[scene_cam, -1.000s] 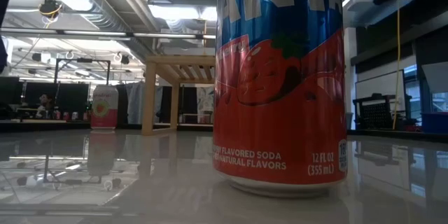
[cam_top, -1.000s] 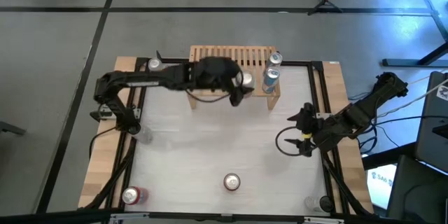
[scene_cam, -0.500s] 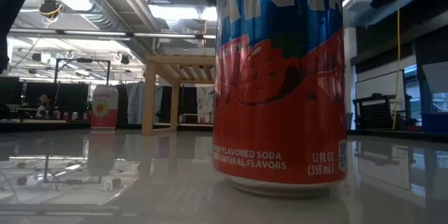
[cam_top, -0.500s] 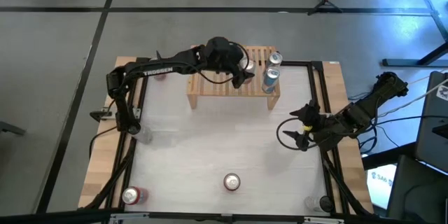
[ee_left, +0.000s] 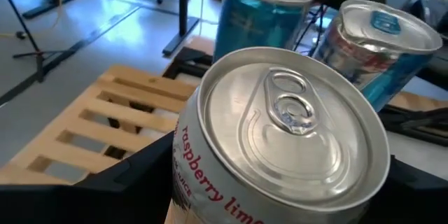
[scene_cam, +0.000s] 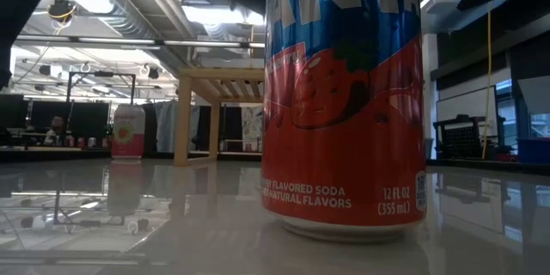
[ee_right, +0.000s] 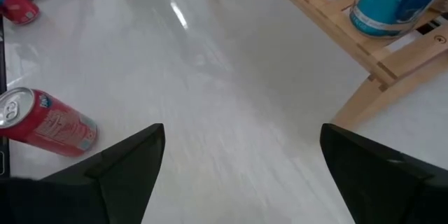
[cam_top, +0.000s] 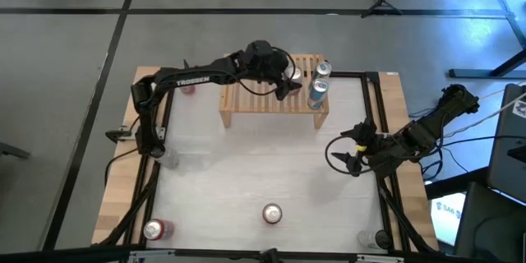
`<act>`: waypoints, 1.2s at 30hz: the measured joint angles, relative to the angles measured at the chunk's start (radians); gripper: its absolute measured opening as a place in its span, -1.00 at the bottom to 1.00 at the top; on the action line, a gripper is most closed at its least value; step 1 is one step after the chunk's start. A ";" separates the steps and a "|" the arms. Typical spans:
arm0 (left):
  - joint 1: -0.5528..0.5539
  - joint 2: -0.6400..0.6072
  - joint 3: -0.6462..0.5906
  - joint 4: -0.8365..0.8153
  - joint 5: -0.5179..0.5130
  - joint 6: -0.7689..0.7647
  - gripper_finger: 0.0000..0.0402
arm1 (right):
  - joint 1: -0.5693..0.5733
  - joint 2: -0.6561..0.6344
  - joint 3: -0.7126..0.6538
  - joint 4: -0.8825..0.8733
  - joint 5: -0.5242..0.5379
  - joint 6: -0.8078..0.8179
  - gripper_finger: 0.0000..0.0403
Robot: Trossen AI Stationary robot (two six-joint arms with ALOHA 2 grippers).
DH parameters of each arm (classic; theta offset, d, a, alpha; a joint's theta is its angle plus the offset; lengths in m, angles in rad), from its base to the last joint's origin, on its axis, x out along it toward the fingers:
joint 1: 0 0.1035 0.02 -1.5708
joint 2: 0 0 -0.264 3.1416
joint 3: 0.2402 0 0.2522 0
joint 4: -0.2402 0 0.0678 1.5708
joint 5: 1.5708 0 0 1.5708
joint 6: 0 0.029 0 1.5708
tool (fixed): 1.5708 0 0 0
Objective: Place canned beverage on shelf
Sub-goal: Put the left pink soda can on the shelf, then put the pink soda can on the shelf aligned with the other pink soda can
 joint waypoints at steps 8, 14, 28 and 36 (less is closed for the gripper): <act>-0.006 0.022 0.000 0.044 -0.002 0.000 0.51 | 0.000 0.000 0.000 -0.002 0.000 0.000 0.83; -0.012 0.035 0.001 0.046 0.008 0.001 0.55 | 0.000 0.000 0.000 -0.004 0.000 0.000 0.83; -0.016 0.032 0.001 0.093 -0.004 -0.003 0.85 | 0.000 0.000 0.000 -0.032 0.000 -0.008 0.83; -0.016 -0.006 0.001 0.105 -0.007 0.000 0.90 | 0.000 0.000 0.000 -0.048 0.000 -0.008 0.83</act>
